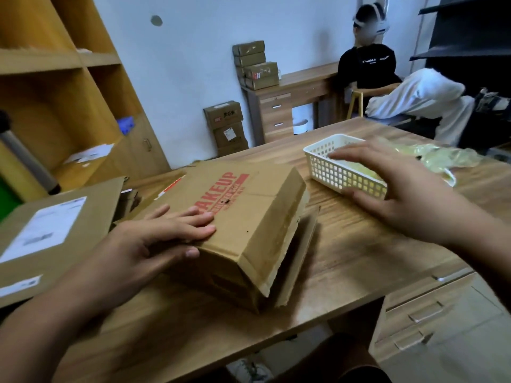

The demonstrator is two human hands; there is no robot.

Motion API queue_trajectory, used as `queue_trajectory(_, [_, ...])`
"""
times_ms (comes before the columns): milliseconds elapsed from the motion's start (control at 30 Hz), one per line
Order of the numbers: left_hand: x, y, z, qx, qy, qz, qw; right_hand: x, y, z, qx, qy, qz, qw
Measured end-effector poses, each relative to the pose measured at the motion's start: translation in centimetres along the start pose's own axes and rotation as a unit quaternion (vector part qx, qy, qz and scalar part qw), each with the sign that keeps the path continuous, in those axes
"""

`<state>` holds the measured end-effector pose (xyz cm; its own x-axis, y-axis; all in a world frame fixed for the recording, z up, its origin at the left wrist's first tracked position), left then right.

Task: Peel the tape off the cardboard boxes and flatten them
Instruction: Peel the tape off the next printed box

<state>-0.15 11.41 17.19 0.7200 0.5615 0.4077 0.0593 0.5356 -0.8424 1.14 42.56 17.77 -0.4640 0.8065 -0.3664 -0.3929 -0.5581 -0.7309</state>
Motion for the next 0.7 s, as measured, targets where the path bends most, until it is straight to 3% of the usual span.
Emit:
queue_trajectory(133, [-0.3, -0.8, -0.8, 0.016, 0.018, 0.054, 0.998, -1.3, 5.3, 0.3, -0.09, -0.073, -0.038, 0.993])
queue_trajectory(267, [-0.9, -1.4, -1.8, 0.071, 0.015, 0.127, 0.989, -1.7, 8.1, 1.3, -0.13, -0.114, -0.12, 0.978])
queue_trajectory(367, [-2.0, -1.2, -2.4, 0.084, -0.023, 0.159, 0.983, -2.4, 8.7, 1.8, -0.128, -0.134, -0.138, 0.973])
queue_trajectory(567, [-2.6, 0.0, -2.8, 0.011, -0.093, 0.194, 0.977, -3.5, 8.6, 2.7, -0.082, -0.133, -0.176, 0.972])
queue_trajectory(700, [-0.7, 1.1, -3.1, 0.009, -0.09, 0.26, 0.961, -3.9, 9.3, 2.5, -0.072, -0.128, -0.207, 0.967])
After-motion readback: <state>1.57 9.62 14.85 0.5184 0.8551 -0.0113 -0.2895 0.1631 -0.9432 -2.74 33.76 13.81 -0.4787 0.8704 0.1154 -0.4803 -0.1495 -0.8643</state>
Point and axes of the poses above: each hand's wrist, its own z-axis towards the middle knuckle, its own y-axis out of the palm, x = y × z, the point moved 9 cm from there along z, towards the middle knuckle, and after that the axes turned 2 degrees about x, right-handed, at the moved point
